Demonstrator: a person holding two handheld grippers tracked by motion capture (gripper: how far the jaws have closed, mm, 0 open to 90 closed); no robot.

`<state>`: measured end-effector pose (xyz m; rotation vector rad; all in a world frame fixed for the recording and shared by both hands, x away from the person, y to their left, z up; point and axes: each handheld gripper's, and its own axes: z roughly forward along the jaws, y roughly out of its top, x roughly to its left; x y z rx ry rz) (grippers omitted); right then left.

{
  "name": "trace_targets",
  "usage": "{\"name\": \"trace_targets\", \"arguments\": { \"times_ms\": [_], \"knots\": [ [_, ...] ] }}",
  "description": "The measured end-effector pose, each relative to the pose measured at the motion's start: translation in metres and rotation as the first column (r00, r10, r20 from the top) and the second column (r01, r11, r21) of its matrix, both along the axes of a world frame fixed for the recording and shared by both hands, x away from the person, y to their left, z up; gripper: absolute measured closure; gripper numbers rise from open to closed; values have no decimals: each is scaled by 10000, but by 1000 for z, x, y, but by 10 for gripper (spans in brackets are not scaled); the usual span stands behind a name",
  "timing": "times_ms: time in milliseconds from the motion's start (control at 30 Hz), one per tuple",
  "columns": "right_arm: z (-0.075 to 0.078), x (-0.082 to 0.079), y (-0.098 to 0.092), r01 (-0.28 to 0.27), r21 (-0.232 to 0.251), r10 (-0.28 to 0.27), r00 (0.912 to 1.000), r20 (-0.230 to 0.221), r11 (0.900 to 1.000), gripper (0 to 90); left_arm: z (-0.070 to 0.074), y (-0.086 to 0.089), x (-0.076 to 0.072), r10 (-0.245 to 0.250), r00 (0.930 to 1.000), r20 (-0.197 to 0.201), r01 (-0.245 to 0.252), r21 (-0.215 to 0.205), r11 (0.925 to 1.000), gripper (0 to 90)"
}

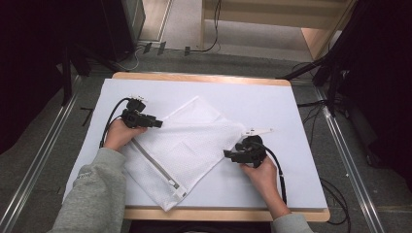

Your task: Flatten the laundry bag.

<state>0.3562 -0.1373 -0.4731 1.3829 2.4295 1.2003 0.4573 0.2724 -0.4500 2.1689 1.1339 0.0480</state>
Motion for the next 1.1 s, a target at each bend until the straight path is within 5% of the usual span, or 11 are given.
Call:
{"name": "trace_targets", "arguments": {
  "times_ms": [100, 233, 367, 867, 1100],
  "knots": [
    [-1, 3, 5, 74, 48, -75, 9998, 158, 10000, 451, 0, -6, -2, -123, 9998, 183, 115, 415, 9991, 692],
    [-2, 7, 11, 205, -98, -203, 9995, 257, 9997, 691, -2, -5, -1, -60, 9999, -127, 64, 304, 9995, 879],
    [-2, 10, 14, 118, -381, -106, 9995, 307, 9992, 883, -2, -4, 0, 71, 9995, -307, -67, 137, 9999, 900],
    [7, 31, -5, 285, -127, -287, 9994, -184, 9995, 898, 7, 2, -10, 607, 9979, -230, -623, -783, 9950, 900],
    [9, 51, -17, 396, -144, -401, 9987, -327, 9991, 897, 11, -2, -28, 767, 9971, 14, -762, -983, 9922, 900]
  ]
}}
